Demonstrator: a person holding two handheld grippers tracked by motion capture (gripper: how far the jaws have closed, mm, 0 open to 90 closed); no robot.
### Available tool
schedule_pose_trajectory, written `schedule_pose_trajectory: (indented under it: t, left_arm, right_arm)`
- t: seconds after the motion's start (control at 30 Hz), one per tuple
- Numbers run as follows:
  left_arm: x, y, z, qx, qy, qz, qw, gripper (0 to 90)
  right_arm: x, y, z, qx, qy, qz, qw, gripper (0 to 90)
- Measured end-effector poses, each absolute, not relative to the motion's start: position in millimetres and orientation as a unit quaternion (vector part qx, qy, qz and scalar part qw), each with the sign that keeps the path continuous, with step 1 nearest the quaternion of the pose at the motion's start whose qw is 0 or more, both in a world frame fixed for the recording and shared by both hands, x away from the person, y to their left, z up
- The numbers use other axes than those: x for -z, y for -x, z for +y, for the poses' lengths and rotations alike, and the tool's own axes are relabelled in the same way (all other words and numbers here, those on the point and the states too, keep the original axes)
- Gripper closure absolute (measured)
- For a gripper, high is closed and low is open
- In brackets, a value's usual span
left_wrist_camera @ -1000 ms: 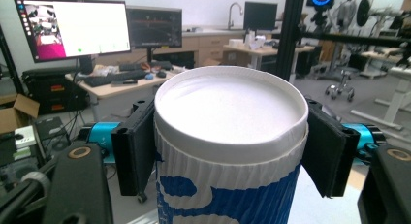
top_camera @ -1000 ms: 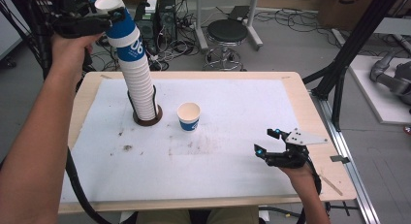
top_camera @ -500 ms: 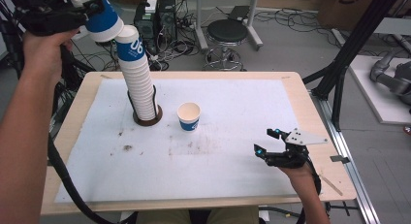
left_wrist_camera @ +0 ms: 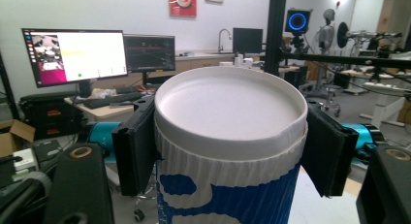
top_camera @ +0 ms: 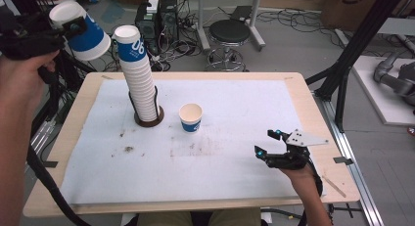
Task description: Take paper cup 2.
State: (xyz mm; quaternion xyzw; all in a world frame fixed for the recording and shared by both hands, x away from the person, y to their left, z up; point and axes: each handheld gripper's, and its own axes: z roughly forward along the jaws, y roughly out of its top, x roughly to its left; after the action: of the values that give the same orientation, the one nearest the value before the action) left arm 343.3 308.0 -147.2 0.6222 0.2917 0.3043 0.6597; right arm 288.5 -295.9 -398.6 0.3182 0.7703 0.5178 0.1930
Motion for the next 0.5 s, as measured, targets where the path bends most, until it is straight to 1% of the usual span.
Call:
schedule_pose_trajectory:
  t: [0.13,0.2,0.33,0.37,0.43,0.47,0.5]
  left_arm:
    - [161.0,-334.7,308.9,-0.296,-0.627,0.284,0.662,30.4]
    - [176.4,-328.7,308.0,-0.288,-0.632,0.283,0.662,30.4]
    - [192.7,-323.7,306.4,-0.280,-0.635,0.279,0.663,30.4]
    - [204.8,-320.6,304.0,-0.272,-0.638,0.277,0.664,30.4]
    - [210.9,-319.1,302.8,-0.271,-0.640,0.276,0.664,30.4]
    - [223.3,-315.4,299.3,-0.266,-0.643,0.270,0.666,30.3]
    - [223.3,-315.4,299.3,-0.266,-0.643,0.270,0.666,30.4]
  right_arm:
    - [398.8,-288.7,-294.4,-0.518,-0.319,0.771,0.191,21.0]
    - [398.7,-288.7,-293.7,-0.517,-0.319,0.771,0.191,21.0]
    - [398.1,-289.0,-293.0,-0.518,-0.317,0.770,0.193,21.0]
    - [398.2,-289.4,-292.8,-0.518,-0.318,0.770,0.193,21.0]
    - [398.5,-289.6,-292.8,-0.517,-0.319,0.771,0.192,21.0]
    - [399.1,-289.9,-292.6,-0.516,-0.319,0.771,0.194,21.0]
    - [399.4,-289.7,-292.4,-0.515,-0.318,0.772,0.193,21.0]
